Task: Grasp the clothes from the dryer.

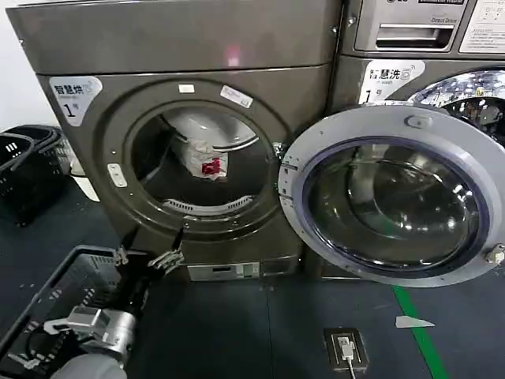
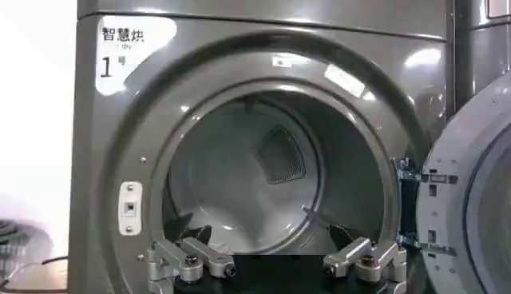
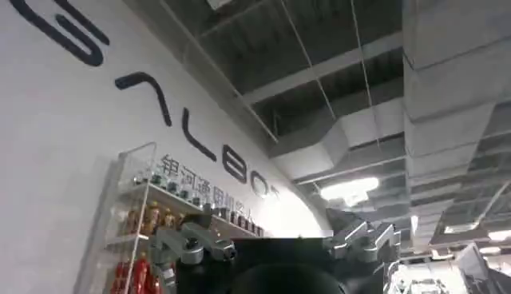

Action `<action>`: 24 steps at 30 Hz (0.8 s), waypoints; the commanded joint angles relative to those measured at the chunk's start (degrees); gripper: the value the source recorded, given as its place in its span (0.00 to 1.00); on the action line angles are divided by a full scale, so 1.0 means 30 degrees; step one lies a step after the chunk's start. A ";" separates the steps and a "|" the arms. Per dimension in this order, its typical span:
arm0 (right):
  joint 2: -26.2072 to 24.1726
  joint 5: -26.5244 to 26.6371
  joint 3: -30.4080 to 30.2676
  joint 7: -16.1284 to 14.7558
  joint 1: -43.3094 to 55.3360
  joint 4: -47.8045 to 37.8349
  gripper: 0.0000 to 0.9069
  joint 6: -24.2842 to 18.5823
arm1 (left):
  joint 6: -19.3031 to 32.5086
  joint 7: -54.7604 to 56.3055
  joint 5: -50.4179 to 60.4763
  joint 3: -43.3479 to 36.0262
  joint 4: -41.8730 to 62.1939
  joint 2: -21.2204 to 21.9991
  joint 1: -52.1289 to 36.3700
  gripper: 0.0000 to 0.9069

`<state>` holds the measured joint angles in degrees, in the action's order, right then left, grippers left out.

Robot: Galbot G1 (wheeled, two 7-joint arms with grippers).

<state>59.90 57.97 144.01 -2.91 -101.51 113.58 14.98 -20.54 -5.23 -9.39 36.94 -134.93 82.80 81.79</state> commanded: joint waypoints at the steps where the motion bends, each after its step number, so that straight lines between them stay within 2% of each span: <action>1: 0.0020 0.0202 0.0068 -0.0065 -0.0006 0.0037 1.00 -0.0450 | 0.0072 -0.0051 -0.0021 0.0008 0.0091 0.0004 -0.0095 1.00; 24: -0.0015 0.0222 -0.0116 0.0040 0.0332 -0.0046 1.00 -0.0483 | 0.0072 -0.0299 0.0182 0.0065 0.0435 0.0097 -0.0218 1.00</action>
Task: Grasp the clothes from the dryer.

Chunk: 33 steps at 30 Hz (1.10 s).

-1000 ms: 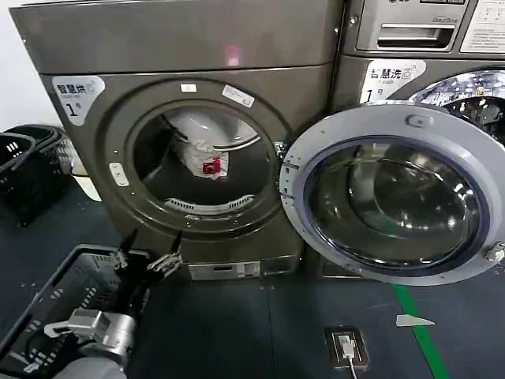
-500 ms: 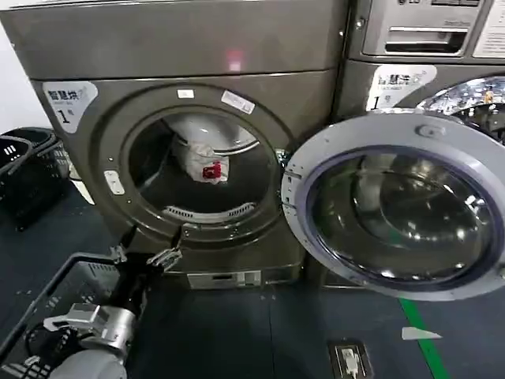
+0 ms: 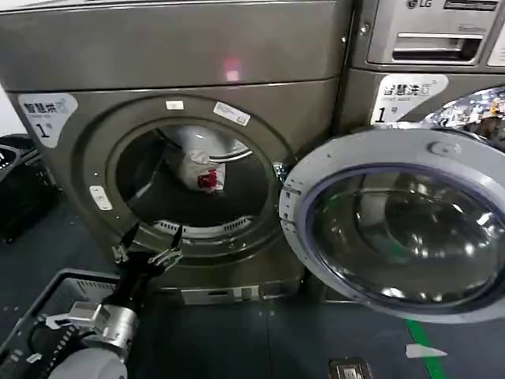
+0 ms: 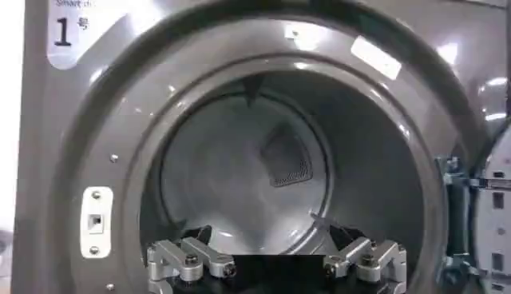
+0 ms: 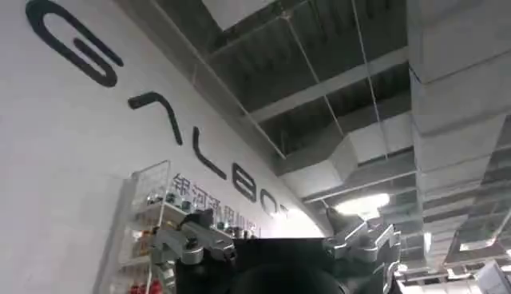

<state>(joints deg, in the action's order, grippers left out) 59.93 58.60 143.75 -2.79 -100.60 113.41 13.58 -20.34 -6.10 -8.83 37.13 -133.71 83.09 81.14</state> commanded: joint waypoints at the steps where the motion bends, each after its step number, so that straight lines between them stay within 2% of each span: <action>1: -0.0016 0.0007 -0.0046 0.0006 0.0039 0.0007 1.00 0.0000 | 0.0000 -0.0008 0.0000 -0.0003 0.0049 0.0004 -0.0024 1.00; 33: -0.0047 0.0672 0.0629 0.0270 -0.0166 0.0468 1.00 0.0136 | -0.0162 0.0123 -0.0226 0.0509 0.0822 -0.0322 -0.0739 1.00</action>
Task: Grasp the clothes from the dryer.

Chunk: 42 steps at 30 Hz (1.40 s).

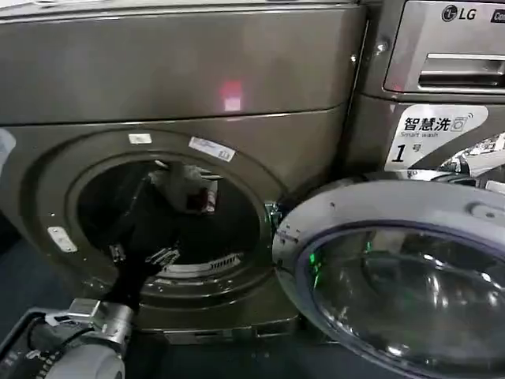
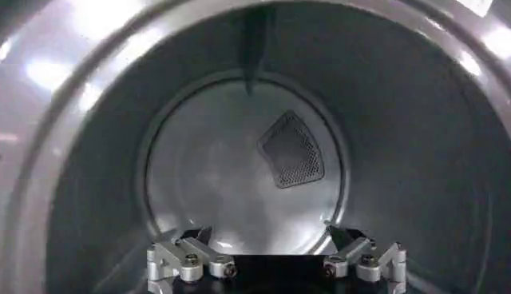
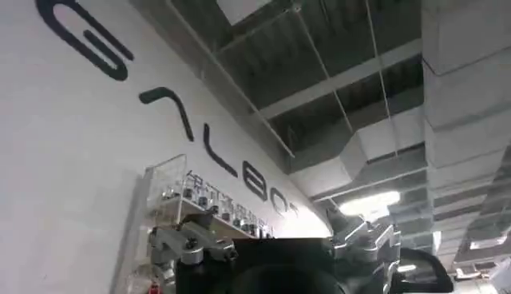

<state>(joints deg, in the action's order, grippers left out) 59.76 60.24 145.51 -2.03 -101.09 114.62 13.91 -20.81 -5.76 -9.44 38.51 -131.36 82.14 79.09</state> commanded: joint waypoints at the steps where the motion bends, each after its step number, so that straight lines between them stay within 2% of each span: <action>1: -0.0004 0.0264 0.0089 0.0069 -0.0023 0.0089 1.00 0.0029 | 0.0008 0.0010 -0.0007 0.0032 0.0051 -0.0002 -0.0052 1.00; 29: 0.0075 0.0516 0.0143 0.0202 -0.0144 0.0308 1.00 0.0057 | 0.0026 0.0006 0.0059 0.0005 -0.0035 0.0071 0.0011 1.00; 32: 0.0071 0.0578 0.0431 0.0280 -0.0260 0.0544 1.00 0.0915 | 0.0092 0.0002 0.0003 0.0014 0.0055 0.0065 -0.0013 1.00; 33: 0.0062 0.0435 0.0491 0.0155 -0.0286 0.0560 1.00 0.1048 | 0.0183 0.0005 -0.0017 0.0012 0.0147 0.0080 -0.0031 1.00; 35: 0.0049 -0.0922 0.0565 -0.0808 -0.0355 0.0593 1.00 0.1020 | 0.0494 0.0091 -0.0412 0.0007 0.0378 0.0128 -0.0074 1.00; 37: 0.0032 -0.0957 0.0685 -0.1140 -0.0404 0.0761 1.00 0.0984 | 0.0733 0.0133 -0.0252 -0.0048 0.0863 0.0223 -0.0240 1.00; 42: -0.0105 -0.1082 0.1064 -0.1009 -0.0632 0.0746 1.00 0.0872 | 0.1079 0.0285 -0.0054 -0.0171 0.2681 0.0070 -0.2057 1.00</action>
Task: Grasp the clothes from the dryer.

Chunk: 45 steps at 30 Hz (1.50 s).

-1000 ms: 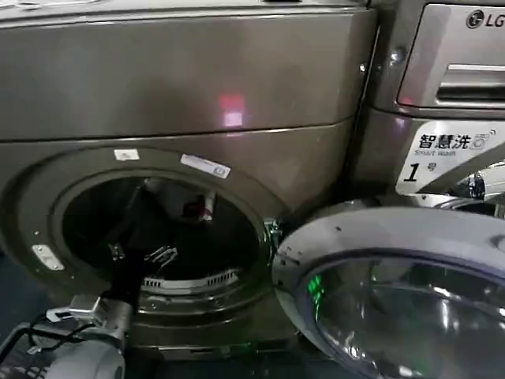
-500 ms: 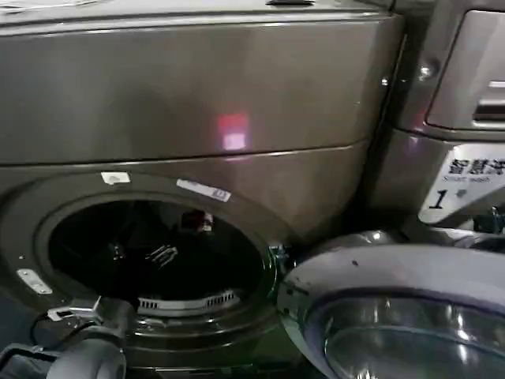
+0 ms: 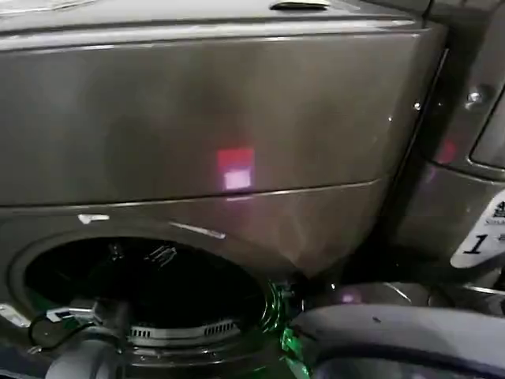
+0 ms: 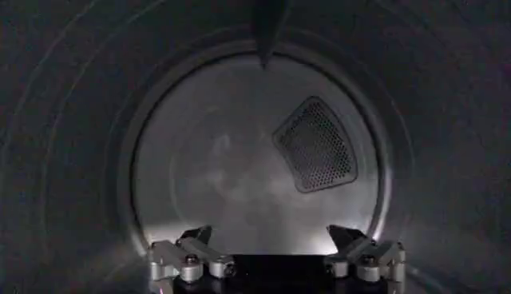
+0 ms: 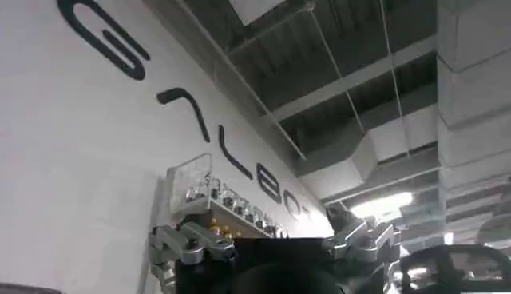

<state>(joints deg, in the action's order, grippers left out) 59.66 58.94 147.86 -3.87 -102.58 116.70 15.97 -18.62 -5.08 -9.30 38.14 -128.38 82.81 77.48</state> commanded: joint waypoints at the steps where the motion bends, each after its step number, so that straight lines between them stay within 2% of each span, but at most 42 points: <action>1: -0.0081 -0.0646 0.0341 -0.0347 -0.0179 0.0030 1.00 0.0169 | 0.0364 0.0065 -0.0227 -0.0168 0.2235 -0.0292 -0.2481 1.00; 4: -0.0101 -0.0593 0.0575 -0.0239 -0.0305 -0.0047 1.00 0.0127 | 0.0640 0.0245 -0.0404 -0.0839 0.4454 -0.0439 -0.4613 1.00; 11: -0.0297 -0.0186 0.1401 -0.0212 -0.0804 -0.0487 1.00 -0.0076 | 0.1753 0.0513 0.0535 -0.2149 1.2204 -0.0066 -1.0947 1.00; 15: -0.0295 -0.0016 0.1491 -0.0160 -0.0822 -0.0527 1.00 -0.0016 | -0.0306 0.0289 -0.0456 -0.3064 1.5136 -0.0231 -1.3323 1.00; 17: -0.0263 -0.0019 0.1492 -0.0182 -0.0825 -0.0601 1.00 -0.0020 | -0.0303 -0.0131 -0.0013 -0.3358 1.6728 -0.0385 -1.4412 1.00; 21: -0.0282 -0.0026 0.1557 -0.0188 -0.0838 -0.0783 1.00 -0.0009 | -0.0216 -0.2700 0.1361 -0.3880 2.0227 -0.1028 -1.7069 1.00; 24: -0.0385 -0.0020 0.1484 -0.0161 -0.0695 -0.0928 1.00 0.0027 | 0.0537 -0.4731 0.1574 -0.5650 2.2730 -0.2018 -1.8831 1.00; 28: -0.0511 -0.0020 0.1471 -0.0178 -0.0682 -0.1051 1.00 0.0066 | 0.0918 -0.7220 0.2841 -0.7528 2.5973 -0.2459 -2.1209 1.00; 33: -0.0498 -0.0064 0.1483 -0.0181 -0.0679 -0.1272 1.00 0.0097 | 0.3247 -1.0842 0.5538 -1.1074 3.0505 -0.2921 -2.3923 1.00; 36: -0.0536 -0.0086 0.1374 -0.0178 -0.0609 -0.1260 1.00 0.0124 | 0.3695 -1.4035 0.7169 -1.3896 3.1187 -0.3523 -2.4856 1.00; 40: -0.0582 -0.0104 0.1191 -0.0193 -0.0467 -0.1150 1.00 0.0160 | 0.4441 -1.6140 0.7819 -1.6714 3.3367 -0.3467 -2.6693 1.00; 45: -0.0519 -0.0316 0.1117 -0.0257 -0.0401 -0.1301 1.00 0.0127 | 0.4449 -1.8784 1.0250 -1.8401 3.5376 -0.2652 -2.8705 1.00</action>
<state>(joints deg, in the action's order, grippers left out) 58.07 58.18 151.52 -4.61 -103.93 112.79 16.39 -7.67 -46.99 11.87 -4.70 -34.55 74.18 1.74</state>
